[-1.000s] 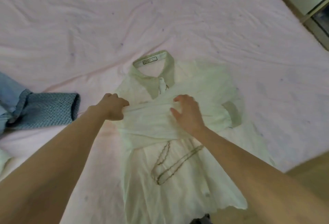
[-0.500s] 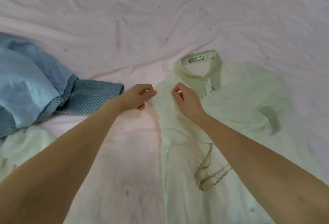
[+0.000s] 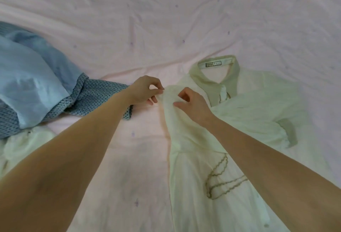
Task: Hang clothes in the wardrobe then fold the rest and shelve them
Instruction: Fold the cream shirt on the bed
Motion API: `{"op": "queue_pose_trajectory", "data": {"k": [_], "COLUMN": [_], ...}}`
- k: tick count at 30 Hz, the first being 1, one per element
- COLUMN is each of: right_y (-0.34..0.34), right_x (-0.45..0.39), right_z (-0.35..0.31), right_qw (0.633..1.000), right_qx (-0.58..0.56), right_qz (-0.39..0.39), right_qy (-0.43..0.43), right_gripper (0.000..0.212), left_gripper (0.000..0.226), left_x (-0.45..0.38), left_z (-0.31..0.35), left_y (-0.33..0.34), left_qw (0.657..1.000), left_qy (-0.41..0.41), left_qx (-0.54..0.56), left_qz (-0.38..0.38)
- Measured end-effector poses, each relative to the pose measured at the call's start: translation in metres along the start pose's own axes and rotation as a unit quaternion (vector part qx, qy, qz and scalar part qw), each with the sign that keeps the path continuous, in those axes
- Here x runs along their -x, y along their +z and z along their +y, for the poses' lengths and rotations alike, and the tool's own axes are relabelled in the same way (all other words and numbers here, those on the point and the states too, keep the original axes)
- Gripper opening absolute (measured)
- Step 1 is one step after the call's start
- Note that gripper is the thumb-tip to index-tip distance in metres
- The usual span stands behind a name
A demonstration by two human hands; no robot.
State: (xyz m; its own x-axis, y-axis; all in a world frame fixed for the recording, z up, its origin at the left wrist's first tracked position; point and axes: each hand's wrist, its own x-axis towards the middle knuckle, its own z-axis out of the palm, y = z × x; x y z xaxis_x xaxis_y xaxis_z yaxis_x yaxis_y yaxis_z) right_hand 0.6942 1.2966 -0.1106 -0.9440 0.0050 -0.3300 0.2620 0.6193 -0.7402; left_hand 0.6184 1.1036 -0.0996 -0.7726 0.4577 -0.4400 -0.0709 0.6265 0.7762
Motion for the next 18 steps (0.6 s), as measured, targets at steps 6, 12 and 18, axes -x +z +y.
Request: {"op": "queue_pose_trajectory", "data": {"k": [6,12,18], "right_y": [-0.001,-0.001,0.027], "right_x": [-0.022,-0.021,0.051], "right_z": [-0.016,-0.023,-0.005], "right_qw": [0.998,0.973,0.982], "right_qx": [-0.002,0.202,0.134], "right_qz": [0.024,0.022,0.097], "right_qy": [-0.054,-0.113,0.089], "right_gripper": [0.049,0.038,0.019], "left_gripper": [0.008,0.025,0.023], "left_x": [0.012,0.005,0.007], "left_z": [-0.006,-0.019,-0.019], "left_y": [0.009,0.018,0.018], "left_qw": [0.975,0.998,0.999], "left_qy": [-0.059,-0.017,-0.034], "left_qx": [0.213,0.05,0.009], "left_qz": [0.024,0.03,0.034]}}
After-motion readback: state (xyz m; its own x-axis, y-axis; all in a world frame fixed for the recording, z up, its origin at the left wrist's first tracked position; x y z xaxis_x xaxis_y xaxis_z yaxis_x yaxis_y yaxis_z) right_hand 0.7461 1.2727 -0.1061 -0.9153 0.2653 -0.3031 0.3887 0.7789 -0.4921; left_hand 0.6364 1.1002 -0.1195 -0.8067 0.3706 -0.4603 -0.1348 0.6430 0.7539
